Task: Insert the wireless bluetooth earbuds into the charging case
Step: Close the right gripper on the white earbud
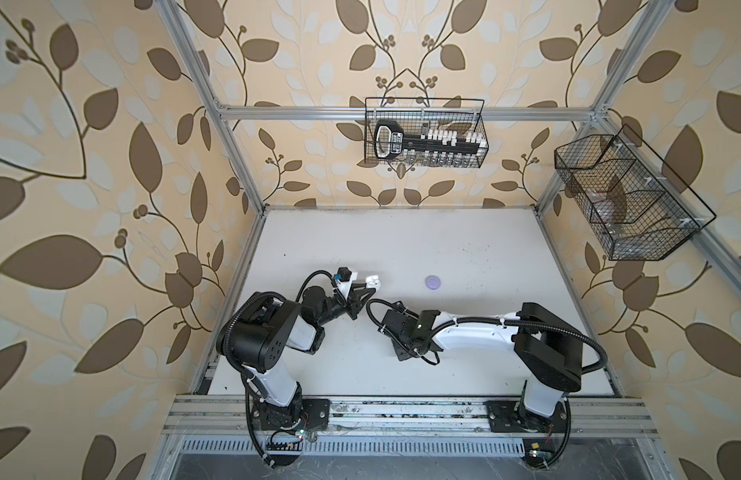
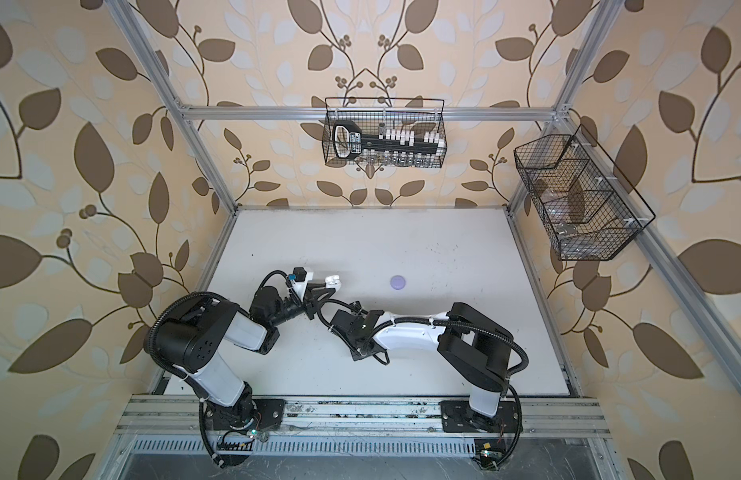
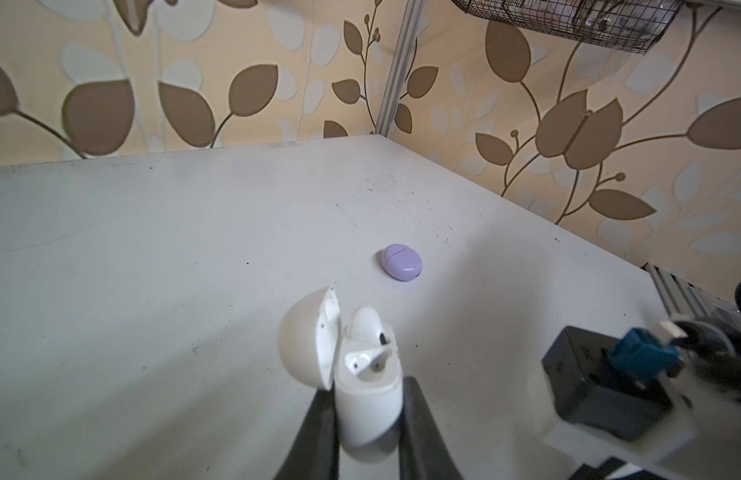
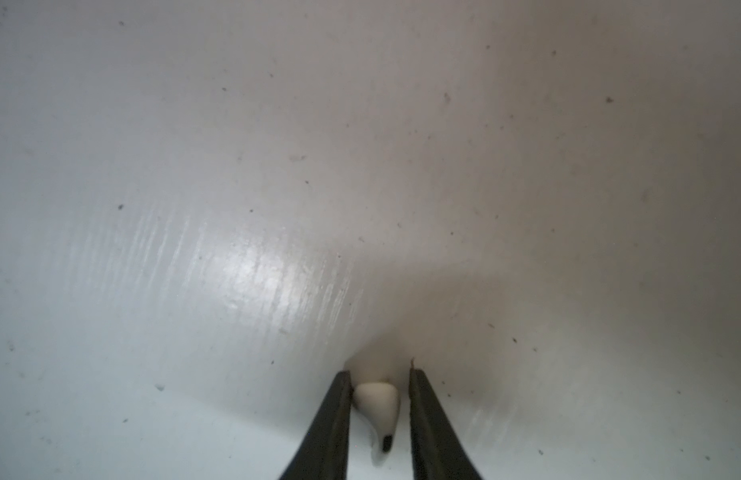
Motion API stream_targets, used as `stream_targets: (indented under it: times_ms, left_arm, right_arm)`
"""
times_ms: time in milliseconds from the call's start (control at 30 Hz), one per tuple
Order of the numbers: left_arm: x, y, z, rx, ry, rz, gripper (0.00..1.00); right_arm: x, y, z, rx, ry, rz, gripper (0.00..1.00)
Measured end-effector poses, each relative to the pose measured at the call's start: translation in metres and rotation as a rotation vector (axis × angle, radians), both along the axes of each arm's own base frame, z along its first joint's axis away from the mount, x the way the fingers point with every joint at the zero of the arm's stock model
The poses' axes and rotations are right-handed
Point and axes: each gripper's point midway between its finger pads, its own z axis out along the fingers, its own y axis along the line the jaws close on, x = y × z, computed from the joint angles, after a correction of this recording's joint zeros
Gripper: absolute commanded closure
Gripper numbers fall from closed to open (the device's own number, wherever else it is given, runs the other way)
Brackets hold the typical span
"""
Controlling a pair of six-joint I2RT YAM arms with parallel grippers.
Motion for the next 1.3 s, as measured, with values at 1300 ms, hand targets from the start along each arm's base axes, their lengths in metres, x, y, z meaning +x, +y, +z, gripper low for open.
stream_targets:
  times_ms: [1300]
  left_arm:
    - [-0.0001,0.0,0.0,0.0,0.0,0.0,0.81]
  right_arm:
    - [0.0005,0.0052,0.0003,-0.005,0.003,0.008,0.85]
